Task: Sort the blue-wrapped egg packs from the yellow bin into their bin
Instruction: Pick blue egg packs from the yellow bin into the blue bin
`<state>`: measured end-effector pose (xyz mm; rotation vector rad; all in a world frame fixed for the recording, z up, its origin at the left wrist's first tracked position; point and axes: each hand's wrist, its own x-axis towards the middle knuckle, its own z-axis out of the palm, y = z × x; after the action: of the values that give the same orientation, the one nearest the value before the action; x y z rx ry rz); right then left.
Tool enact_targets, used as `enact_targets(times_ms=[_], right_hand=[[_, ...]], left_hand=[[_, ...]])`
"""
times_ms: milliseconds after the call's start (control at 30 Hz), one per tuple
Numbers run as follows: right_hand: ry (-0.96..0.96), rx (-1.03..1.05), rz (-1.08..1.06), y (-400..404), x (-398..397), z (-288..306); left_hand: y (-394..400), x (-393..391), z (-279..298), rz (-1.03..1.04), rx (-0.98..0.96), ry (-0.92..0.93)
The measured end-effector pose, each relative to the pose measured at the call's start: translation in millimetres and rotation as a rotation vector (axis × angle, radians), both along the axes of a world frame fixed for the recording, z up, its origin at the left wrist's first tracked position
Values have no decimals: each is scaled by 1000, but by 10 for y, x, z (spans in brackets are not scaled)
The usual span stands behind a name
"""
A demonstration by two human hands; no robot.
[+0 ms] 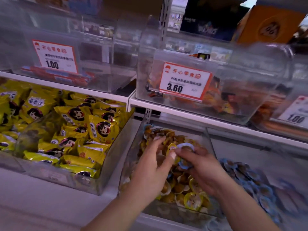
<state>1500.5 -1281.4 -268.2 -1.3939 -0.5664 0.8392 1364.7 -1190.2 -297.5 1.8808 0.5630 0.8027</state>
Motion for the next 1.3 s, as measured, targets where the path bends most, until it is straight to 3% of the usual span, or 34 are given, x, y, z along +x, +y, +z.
enact_targets(times_ms=[67,200,333,467,567,733,867,967,1133,1233,1300], right_hand=[[-8,-34,27,-39,-45,-88],[-140,-47,-122,-88,52,-149],[-184,29,-134,-130,87,-82],[-277,18,-147,-110,70,-47],[-268,-11,-174,-134,77,-17],[-322,-29,-153,-166,53,-32],[-247,-45,-154,-141,41,-102],[-121,-48,-184,-127,69,-137],[367,-4,-187,-38,75,-87],[558,106,17,-5,-14,-28],[538,147,25,0,-60,-4]], left_hand=[[-10,119,-63,-37,-23,38],[154,155,-147,174,266,166],[290,91,-206,229,468,387],[243,131,-192,94,588,453],[194,180,-209,-32,694,618],[268,193,-250,22,715,746],[353,192,-271,18,731,672],[382,174,-244,71,612,501],[243,114,-82,218,249,78],[111,143,-14,89,354,-15],[65,189,-2,16,428,-3]])
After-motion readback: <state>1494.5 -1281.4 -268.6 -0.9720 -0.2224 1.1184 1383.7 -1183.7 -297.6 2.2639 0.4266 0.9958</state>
